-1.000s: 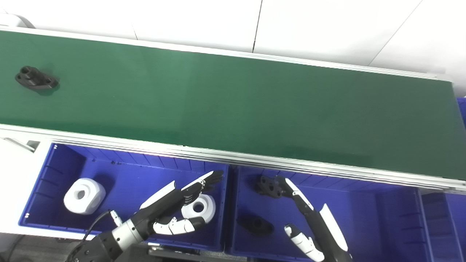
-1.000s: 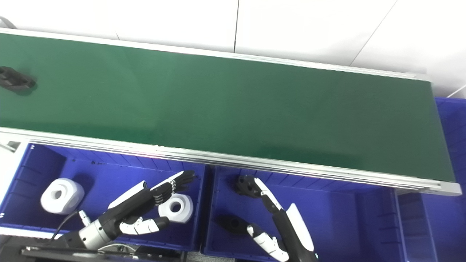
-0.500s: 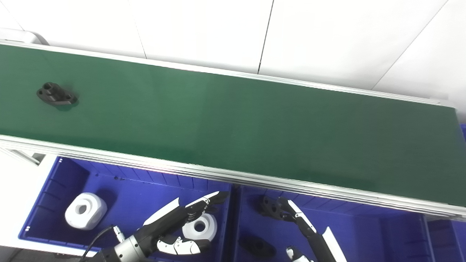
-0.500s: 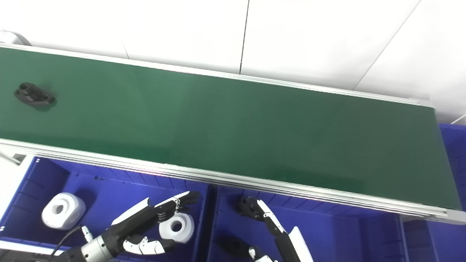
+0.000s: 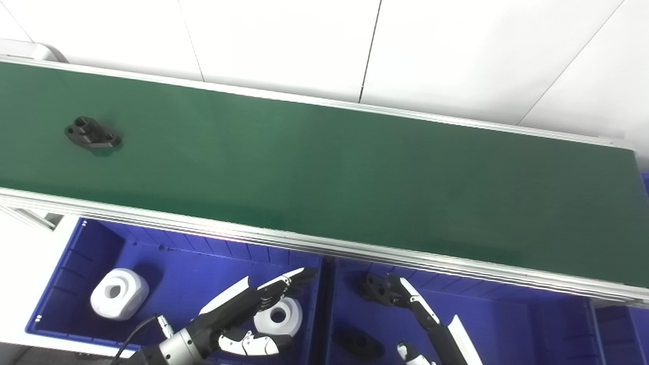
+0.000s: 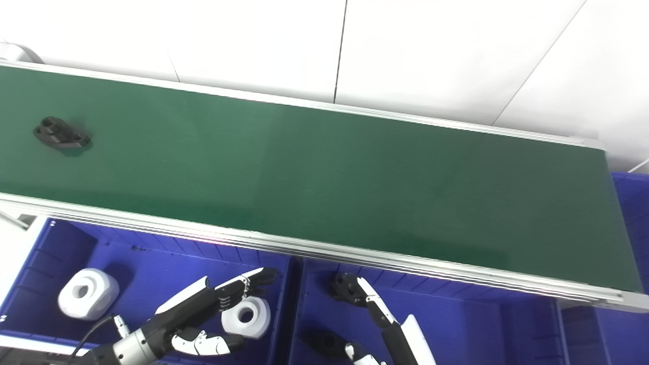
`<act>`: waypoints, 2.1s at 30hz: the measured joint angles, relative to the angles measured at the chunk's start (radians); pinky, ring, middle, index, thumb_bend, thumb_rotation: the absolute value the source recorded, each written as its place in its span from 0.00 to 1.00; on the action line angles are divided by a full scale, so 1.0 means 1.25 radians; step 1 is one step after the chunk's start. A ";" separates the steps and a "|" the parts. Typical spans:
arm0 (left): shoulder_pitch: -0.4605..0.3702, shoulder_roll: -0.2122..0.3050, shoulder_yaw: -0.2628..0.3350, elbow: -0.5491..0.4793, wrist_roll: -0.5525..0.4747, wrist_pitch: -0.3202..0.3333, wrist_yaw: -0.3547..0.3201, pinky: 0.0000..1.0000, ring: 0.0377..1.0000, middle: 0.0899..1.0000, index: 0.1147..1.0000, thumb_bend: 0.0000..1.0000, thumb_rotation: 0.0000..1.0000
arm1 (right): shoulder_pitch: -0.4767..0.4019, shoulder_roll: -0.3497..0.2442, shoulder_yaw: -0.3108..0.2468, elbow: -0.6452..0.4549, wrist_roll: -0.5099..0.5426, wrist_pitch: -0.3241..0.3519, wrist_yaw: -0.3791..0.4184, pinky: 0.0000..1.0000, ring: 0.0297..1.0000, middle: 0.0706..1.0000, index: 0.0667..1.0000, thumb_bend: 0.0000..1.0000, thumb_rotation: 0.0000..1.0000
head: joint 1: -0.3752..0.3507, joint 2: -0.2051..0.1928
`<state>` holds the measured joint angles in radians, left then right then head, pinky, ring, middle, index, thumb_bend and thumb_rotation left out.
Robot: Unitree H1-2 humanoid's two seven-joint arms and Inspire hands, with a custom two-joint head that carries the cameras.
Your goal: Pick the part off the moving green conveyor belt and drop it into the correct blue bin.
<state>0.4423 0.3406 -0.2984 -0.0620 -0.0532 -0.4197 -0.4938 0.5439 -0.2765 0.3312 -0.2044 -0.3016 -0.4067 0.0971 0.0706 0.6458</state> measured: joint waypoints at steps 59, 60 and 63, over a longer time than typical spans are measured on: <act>-0.039 -0.014 -0.020 0.008 0.007 -0.004 0.006 0.92 0.96 0.98 0.95 0.43 0.47 | -0.579 0.031 -0.205 -0.228 -0.327 0.262 0.210 0.63 0.68 0.70 0.71 0.82 0.06 | -0.017 -0.015; -0.041 -0.014 -0.020 0.008 0.007 -0.004 0.007 0.92 0.97 0.98 0.95 0.43 0.47 | -0.582 0.032 -0.203 -0.221 -0.327 0.265 0.210 0.63 0.68 0.70 0.70 0.83 0.07 | -0.017 -0.016; -0.043 -0.014 -0.021 0.008 0.007 -0.004 0.007 0.92 0.96 0.98 0.95 0.43 0.48 | -0.593 0.032 -0.195 -0.197 -0.335 0.265 0.207 0.63 0.68 0.69 0.70 0.83 0.08 | -0.015 -0.021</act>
<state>0.3880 0.3234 -0.3244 -0.0520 -0.0441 -0.4242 -0.4855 -0.1975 -0.2368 0.0880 -0.4511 -0.7198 -0.0755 0.3558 0.0522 0.6197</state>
